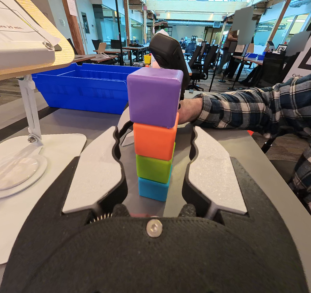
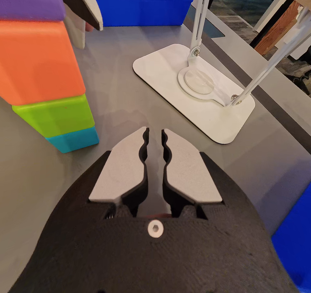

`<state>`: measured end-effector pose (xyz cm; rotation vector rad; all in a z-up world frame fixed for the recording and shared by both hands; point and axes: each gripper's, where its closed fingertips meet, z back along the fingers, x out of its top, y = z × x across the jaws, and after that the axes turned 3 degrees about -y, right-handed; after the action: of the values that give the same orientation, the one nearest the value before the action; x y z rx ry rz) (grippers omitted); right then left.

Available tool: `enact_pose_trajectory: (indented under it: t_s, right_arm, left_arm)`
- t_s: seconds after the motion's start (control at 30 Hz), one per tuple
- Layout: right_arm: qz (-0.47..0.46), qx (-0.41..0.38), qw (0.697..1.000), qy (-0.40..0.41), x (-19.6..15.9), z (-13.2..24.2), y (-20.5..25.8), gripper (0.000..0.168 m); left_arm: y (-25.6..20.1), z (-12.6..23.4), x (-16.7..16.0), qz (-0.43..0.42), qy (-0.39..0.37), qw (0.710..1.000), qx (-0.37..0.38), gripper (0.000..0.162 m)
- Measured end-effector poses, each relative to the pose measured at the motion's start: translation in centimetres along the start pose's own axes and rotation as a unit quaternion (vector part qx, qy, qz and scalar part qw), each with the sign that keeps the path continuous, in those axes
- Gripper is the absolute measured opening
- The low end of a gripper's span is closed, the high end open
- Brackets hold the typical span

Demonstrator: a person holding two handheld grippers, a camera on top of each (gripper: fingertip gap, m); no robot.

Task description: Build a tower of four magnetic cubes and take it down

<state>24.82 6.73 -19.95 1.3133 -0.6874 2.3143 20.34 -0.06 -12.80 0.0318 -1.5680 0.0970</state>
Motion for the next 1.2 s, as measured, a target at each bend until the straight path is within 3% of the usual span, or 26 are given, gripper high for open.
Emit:
enact_pose_trajectory:
  t_s: [1.2]
  right_arm:
    - [-0.002,0.000,1.000,-0.002,0.13,-0.04,0.09,0.018]
  left_arm:
    - [-0.34,0.09,0.28,-0.002,-0.009,1.000,-0.003,0.080]
